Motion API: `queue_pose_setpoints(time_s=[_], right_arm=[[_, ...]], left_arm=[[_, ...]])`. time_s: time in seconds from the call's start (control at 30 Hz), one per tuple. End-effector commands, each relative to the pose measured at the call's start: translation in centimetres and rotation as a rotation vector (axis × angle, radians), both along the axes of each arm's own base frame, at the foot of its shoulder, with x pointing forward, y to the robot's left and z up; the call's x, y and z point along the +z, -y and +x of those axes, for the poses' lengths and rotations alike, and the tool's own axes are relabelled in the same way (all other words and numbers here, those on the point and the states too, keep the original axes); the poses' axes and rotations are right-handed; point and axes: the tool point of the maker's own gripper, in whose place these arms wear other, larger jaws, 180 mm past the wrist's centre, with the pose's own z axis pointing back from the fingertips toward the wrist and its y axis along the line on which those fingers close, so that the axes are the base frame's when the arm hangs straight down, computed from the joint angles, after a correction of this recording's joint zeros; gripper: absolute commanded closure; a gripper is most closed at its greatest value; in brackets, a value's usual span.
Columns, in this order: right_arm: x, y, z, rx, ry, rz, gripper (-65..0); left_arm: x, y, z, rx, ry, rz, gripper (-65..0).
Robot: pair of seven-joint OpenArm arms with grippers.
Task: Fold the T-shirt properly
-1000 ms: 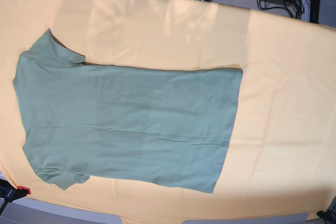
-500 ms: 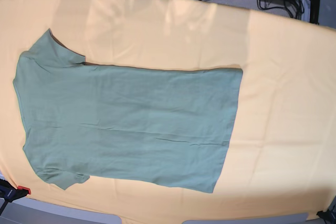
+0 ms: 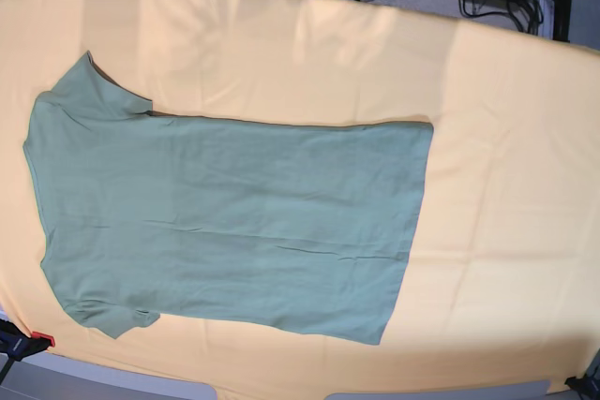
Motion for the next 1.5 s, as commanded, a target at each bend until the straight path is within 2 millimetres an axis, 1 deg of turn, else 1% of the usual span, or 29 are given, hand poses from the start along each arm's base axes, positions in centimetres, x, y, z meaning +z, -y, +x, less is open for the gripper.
queue_pose_setpoints(time_s=[0.0, 0.07, 0.23, 0.33, 0.43, 0.53, 0.63, 0.77, 0.87, 0.93, 1.0, 1.07, 1.1, 1.17, 1.27, 1.4, 1.47], right_arm=[[1.0, 0.1, -0.4, -0.008, 0.007, 0.012, 0.0], [2.7, 0.6, -0.1, -0.017, 0.025, 0.005, 0.0], [6.8, 1.4, 0.4, -0.001, 0.077, -0.021, 0.0], [9.1, 1.6, 0.4, 0.005, 0.108, -0.043, 0.0], [11.6, 2.4, 0.9, -0.018, 0.149, -0.091, 0.0], [14.4, 2.5, 1.2, -0.019, 0.171, -0.110, 0.0], [17.3, 2.7, 1.8, -0.019, 0.228, -0.137, 0.0], [20.7, 3.9, 3.0, -0.015, 0.297, -0.232, 0.0], [22.9, 4.4, 5.5, -0.024, 0.381, -0.264, 0.0], [22.9, 4.8, 5.4, -0.024, 0.373, -0.279, 0.0], [22.5, 5.2, 4.7, -0.020, 0.330, -0.302, 0.0], [22.7, 5.9, 5.1, -0.022, 0.355, -0.341, 0.0], [22.8, 6.1, 5.3, -0.023, 0.362, -0.354, 0.0], [23.1, 7.2, 5.8, -0.018, 0.396, -0.416, 0.0], [23.9, 9.3, 6.9, -0.007, 0.457, -0.526, 0.0], [24.7, 12.1, 7.7, 0.020, 0.484, -0.622, 0.0], [25.4, 13.6, 9.0, 0.006, 0.528, -0.671, 0.0]], left_arm=[[1.0, 0.0, 0.4, -0.007, 0.032, -0.022, 0.0], [2.5, -0.6, 0.3, -0.039, 0.055, -0.030, 0.0], [6.4, -0.8, 0.7, -0.105, 0.106, -0.047, 0.0], [8.6, -1.0, 1.4, -0.139, 0.141, -0.049, 0.0], [10.8, -1.5, 2.1, -0.178, 0.167, -0.033, 0.0], [13.1, -2.1, 2.9, -0.192, 0.185, -0.016, 0.0], [15.6, -2.6, 4.3, -0.195, 0.244, -0.019, 0.0], [19.1, -3.1, 7.0, -0.192, 0.341, -0.014, 0.0], [22.0, -2.8, 8.9, -0.170, 0.411, -0.042, 0.0], [23.8, -2.4, 9.8, -0.145, 0.441, -0.065, 0.0], [25.2, -2.0, 10.4, -0.137, 0.463, -0.084, 0.0], [25.1, -2.5, 10.3, -0.145, 0.457, -0.067, 0.0], [25.0, -2.8, 10.4, -0.149, 0.459, -0.053, 0.0], [25.1, -3.4, 11.0, -0.150, 0.483, -0.030, 0.0], [25.5, -4.0, 12.3, -0.149, 0.529, -0.014, 0.0], [26.0, -3.7, 13.5, -0.207, 0.575, -0.044, 0.0], [26.1, -4.1, 14.4, -0.243, 0.602, -0.026, 0.0]])
